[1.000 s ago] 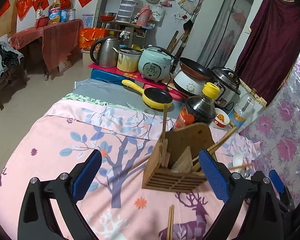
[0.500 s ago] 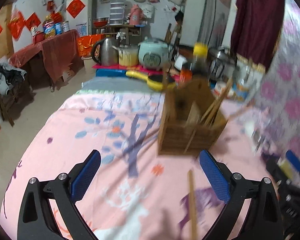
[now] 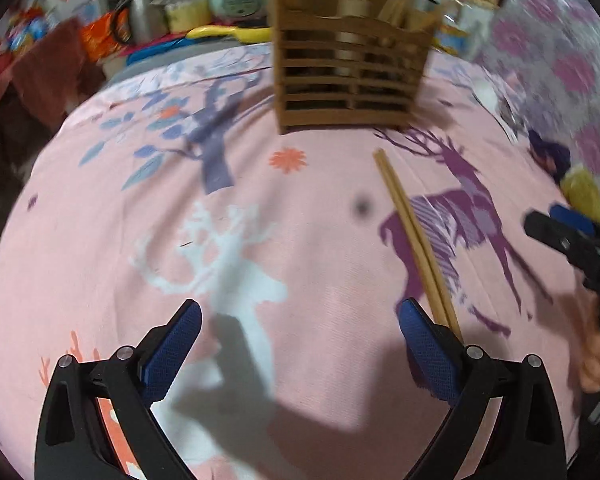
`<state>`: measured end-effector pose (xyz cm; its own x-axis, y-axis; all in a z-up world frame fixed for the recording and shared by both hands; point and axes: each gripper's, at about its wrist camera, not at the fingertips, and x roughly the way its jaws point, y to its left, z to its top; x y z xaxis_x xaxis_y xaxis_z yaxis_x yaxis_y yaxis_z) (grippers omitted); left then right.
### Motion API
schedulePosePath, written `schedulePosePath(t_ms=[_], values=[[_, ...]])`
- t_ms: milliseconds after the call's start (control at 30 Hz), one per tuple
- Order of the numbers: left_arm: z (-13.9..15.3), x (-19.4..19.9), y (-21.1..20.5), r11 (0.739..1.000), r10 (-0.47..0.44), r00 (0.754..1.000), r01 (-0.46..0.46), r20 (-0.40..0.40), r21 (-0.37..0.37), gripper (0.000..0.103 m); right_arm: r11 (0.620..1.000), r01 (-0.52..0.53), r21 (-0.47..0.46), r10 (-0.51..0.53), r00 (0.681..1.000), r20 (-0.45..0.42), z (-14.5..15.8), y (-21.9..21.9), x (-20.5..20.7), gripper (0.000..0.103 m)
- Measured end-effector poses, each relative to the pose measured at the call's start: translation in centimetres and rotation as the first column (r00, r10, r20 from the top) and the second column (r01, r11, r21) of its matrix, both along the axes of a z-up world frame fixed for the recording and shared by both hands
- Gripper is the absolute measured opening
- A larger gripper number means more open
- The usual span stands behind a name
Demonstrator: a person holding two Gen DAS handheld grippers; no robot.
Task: Organize utensils
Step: 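Move both open tools back over the last chopsticks on the tablecloth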
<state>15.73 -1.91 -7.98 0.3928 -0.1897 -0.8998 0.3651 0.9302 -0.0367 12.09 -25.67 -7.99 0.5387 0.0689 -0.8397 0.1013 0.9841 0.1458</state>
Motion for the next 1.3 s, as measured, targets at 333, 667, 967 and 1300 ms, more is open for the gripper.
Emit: schedulePosePath(t_ms=[333,667,967,1300], values=[[0.0,-2.0,-3.3,0.989,-0.148,0.989,0.148,-0.001,-0.027,0.097,0.999,0.023,-0.038,-0.027,0.994,-0.106,-2.9,-0.4,1.2,0.097],[-0.8,-1.3,-3.5,0.991,-0.130,0.991,0.130,-0.017,-0.011,0.097,0.988,-0.018,-0.156,0.002,0.995,-0.105,-3.8,1.1,1.1,0.097],[-1.6,0.4,-3.6,0.996,-0.087,0.995,0.085,-0.041,-0.030,0.097,0.984,-0.051,-0.172,0.035,0.995,-0.096,-3.8,1.2,1.2,0.097],[-2.3,3.4,-3.7,1.000,-0.026,0.999,0.026,-0.030,-0.016,0.099,0.985,-0.047,-0.165,0.032,0.995,-0.094,-3.8,1.1,1.2,0.097]])
